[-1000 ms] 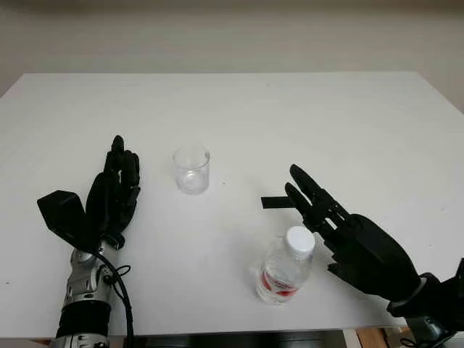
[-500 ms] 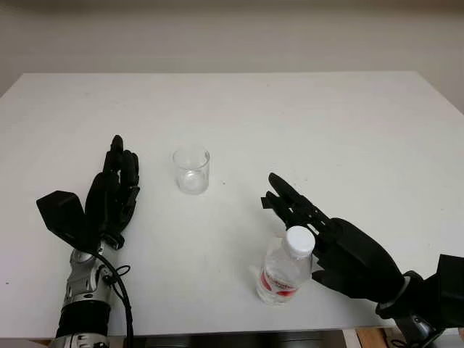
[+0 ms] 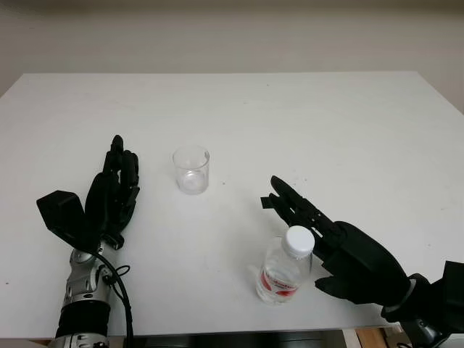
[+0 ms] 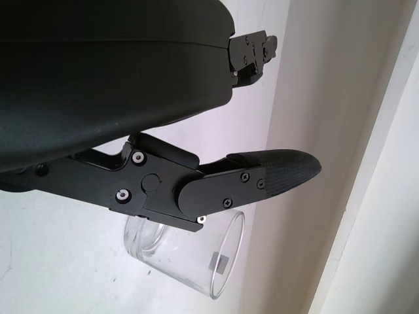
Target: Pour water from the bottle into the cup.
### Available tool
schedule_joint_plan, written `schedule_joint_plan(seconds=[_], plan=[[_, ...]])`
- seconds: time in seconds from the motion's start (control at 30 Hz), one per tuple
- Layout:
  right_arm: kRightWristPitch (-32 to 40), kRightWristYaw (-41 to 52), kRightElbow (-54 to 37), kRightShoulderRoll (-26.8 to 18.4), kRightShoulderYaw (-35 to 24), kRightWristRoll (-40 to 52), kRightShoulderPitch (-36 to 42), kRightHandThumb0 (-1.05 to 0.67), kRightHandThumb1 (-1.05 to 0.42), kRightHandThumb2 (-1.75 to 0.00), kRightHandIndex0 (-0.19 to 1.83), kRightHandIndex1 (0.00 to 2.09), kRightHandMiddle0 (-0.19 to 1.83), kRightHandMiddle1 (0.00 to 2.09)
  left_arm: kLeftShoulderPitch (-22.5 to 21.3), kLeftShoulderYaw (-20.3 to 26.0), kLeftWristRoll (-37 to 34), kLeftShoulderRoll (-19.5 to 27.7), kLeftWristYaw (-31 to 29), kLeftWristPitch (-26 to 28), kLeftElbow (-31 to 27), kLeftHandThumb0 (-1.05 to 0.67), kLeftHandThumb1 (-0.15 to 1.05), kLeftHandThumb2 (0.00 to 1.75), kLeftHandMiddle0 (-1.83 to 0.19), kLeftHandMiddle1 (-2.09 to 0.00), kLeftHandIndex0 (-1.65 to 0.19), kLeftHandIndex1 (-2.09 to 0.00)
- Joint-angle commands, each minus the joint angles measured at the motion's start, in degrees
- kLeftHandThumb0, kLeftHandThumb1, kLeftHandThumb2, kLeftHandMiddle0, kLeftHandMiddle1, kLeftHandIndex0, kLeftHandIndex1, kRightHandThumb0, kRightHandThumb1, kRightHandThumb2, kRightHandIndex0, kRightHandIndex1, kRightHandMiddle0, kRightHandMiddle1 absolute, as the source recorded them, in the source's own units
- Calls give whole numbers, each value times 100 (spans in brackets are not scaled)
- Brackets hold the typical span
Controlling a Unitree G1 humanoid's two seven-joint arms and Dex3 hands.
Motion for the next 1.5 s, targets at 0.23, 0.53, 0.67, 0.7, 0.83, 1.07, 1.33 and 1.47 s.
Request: schedule_joint_plan(seconds=[0.23,0.53,0.67,0.7,0.83,1.07,1.33,1.47], plan=[[237,130,167,250,288,334,-211,-105,-101,-6,-19,0,-19,0,61,15,21,14,29,-15,-5,-69,105,59,11,-5,16,-5],[299,123,125,201,323,271,-258,-105,-101,-6,-19,0,-19,0,75,10,-12,-17,33,-16,-19,-69,105,59,13,-5,16,-5],[306,163,119,197,317,316,-289,-105,-100,-5,-19,0,-19,0,65,13,-4,-20,30,-46,-1,-69,105,59,13,-5,16,-5],[302,173,126,200,316,319,-300,-105,-100,-5,-19,0,-19,0,61,13,2,-24,49,-37,-7,-69,105,59,13,-5,16,-5],[234,202,176,228,315,305,-321,-105,-101,-6,-19,0,-19,0,49,20,-19,-13,5,-58,12,-69,105,59,14,-5,17,-5],[187,204,213,225,354,167,-366,-105,-100,-5,-19,0,-19,0,88,7,7,-12,48,-41,-49,-69,105,59,13,-5,17,-5],[386,85,123,203,395,73,-352,-105,-99,-5,-19,0,-19,0,146,14,-35,-39,31,-50,-118,-68,105,59,14,-5,17,-5],[454,61,180,193,413,11,-379,-105,-98,-5,-19,0,-19,0,155,1,-23,-43,51,-16,-138,-69,105,59,14,-5,17,-5]])
